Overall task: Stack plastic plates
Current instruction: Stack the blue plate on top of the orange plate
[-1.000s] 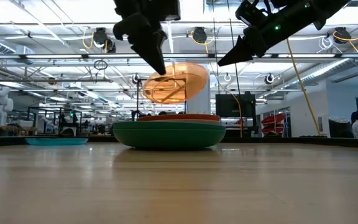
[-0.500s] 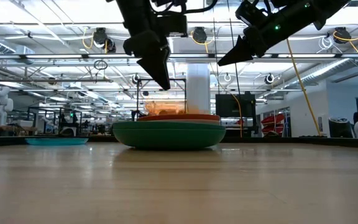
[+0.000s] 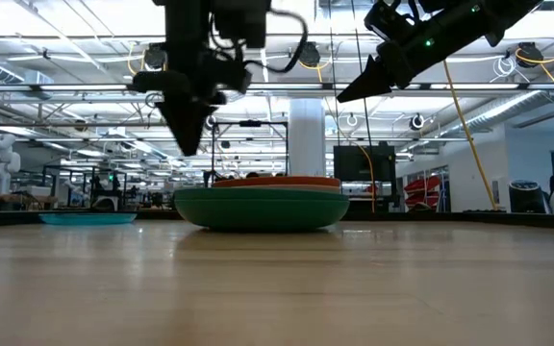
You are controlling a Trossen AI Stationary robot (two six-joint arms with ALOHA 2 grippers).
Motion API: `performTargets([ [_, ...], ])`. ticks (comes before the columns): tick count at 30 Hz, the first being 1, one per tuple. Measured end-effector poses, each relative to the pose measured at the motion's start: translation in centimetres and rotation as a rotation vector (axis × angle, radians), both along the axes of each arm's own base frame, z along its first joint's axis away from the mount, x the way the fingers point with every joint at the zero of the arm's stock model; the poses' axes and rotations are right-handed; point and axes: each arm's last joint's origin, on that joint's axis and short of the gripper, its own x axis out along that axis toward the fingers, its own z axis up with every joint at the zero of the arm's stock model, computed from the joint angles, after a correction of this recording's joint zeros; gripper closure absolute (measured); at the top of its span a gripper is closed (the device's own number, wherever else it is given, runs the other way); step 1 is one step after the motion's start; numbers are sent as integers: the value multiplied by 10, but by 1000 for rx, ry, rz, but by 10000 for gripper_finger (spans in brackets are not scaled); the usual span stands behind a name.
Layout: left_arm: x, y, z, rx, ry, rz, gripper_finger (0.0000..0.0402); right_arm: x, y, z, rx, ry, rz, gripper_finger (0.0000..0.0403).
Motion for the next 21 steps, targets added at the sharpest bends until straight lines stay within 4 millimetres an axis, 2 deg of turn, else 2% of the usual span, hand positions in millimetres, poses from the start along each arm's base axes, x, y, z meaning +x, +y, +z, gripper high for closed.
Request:
performTargets([
  [7, -26, 61, 8, -36, -6, 220, 309, -1, 0, -2, 22, 14, -9, 365],
  [11, -59, 86, -1, -60, 12, 349, 309, -3, 0, -5, 42, 46, -17, 365],
  [15, -96, 98, -16, -53, -28, 489, 309, -3, 0, -7, 52, 59, -22, 365],
  [21, -131, 101, -45, -39, -118, 684, 309, -4, 1, -7, 95, 41, -42, 365],
])
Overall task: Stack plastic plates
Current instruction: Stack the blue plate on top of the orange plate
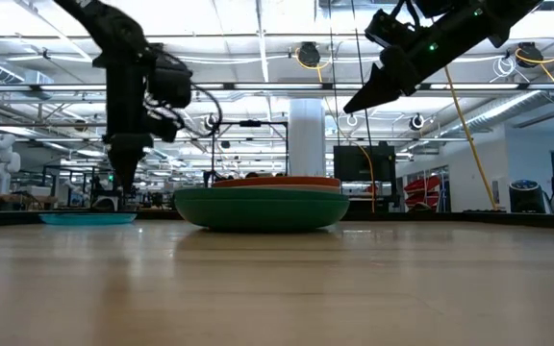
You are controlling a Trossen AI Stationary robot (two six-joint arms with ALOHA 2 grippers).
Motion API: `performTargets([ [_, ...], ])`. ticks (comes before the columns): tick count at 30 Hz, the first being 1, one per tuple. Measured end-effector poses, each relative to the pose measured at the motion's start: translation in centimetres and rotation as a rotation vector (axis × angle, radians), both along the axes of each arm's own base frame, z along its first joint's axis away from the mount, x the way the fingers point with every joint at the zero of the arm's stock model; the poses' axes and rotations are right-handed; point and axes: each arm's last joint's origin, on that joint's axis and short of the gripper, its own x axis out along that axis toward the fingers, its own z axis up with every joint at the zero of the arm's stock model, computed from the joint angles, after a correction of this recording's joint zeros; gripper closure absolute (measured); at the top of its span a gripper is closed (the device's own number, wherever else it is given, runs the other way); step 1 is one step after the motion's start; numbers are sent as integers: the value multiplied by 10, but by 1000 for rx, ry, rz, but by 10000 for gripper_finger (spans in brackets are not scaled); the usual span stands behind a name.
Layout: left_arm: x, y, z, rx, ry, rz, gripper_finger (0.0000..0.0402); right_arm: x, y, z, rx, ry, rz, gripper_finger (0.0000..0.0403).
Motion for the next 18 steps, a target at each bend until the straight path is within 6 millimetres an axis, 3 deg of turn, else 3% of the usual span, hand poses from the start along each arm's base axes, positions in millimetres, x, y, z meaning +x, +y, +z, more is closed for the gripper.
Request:
performTargets([
  [7, -13, -5, -23, -23, 6, 160, 309, 0, 1, -1, 27, -3, 5, 365],
  [18, -12, -4, -24, -17, -26, 273, 308, 0, 1, -1, 30, -2, 17, 365],
])
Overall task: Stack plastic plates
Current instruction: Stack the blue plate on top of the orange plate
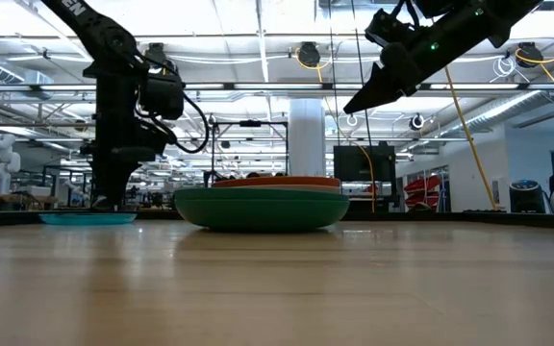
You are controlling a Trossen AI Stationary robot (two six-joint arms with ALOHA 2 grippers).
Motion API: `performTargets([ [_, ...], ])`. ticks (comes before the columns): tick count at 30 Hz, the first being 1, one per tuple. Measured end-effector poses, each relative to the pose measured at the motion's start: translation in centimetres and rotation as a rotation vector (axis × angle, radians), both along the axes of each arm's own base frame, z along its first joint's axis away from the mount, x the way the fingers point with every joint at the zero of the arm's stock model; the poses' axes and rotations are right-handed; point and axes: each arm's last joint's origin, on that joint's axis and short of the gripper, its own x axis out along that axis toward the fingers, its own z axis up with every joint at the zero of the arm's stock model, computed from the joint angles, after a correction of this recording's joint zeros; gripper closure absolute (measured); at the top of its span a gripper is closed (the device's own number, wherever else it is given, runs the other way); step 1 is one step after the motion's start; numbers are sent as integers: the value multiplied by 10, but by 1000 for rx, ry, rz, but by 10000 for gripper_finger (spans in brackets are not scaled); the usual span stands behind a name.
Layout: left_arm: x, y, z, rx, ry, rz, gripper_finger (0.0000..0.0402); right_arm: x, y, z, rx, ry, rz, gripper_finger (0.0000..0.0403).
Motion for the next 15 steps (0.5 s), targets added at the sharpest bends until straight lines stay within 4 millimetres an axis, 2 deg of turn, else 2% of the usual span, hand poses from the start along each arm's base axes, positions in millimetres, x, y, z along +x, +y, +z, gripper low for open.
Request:
performTargets([
  [7, -2, 2, 0, 70, 58, 8, 308, 0, 0, 0, 0, 0, 0, 365],
  [15, -2, -1, 0, 57, 66, 9, 312, 0, 0, 0, 0, 1, -1, 365],
])
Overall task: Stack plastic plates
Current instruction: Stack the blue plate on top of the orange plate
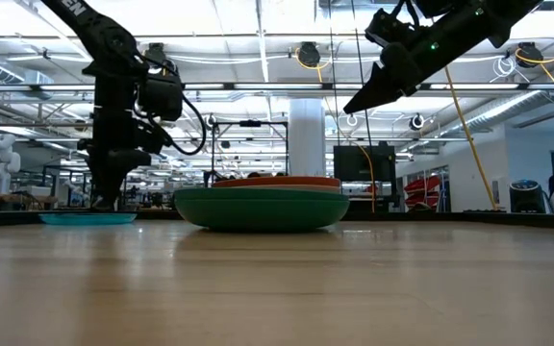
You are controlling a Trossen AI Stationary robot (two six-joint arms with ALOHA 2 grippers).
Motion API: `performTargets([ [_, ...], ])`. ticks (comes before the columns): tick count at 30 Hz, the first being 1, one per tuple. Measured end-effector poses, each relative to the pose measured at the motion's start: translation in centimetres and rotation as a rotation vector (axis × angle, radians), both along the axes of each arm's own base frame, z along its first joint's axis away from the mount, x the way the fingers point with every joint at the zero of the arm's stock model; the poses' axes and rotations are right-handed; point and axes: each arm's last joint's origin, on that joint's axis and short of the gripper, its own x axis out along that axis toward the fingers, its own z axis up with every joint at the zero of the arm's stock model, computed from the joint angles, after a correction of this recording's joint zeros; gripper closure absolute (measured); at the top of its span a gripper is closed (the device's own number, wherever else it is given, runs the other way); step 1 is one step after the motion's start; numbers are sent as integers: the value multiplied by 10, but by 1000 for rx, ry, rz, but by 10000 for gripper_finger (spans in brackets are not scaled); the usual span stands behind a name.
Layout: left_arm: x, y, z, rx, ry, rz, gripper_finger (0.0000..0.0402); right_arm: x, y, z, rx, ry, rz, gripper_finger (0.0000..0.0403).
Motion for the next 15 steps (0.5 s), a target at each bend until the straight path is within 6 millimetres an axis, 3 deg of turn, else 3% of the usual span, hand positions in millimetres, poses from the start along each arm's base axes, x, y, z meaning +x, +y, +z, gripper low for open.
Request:
performTargets([
  [7, 2, -3, 0, -1, -24, 64, 394, -1, 0, -2, 3, 28, 0, 365],
  [10, 2, -4, 0, -22, -23, 59, 379, -1, 0, -2, 3, 30, 0, 365],
  [15, 2, -4, 0, -19, -27, 62, 309, -1, 0, -2, 3, 29, 0, 365],
])
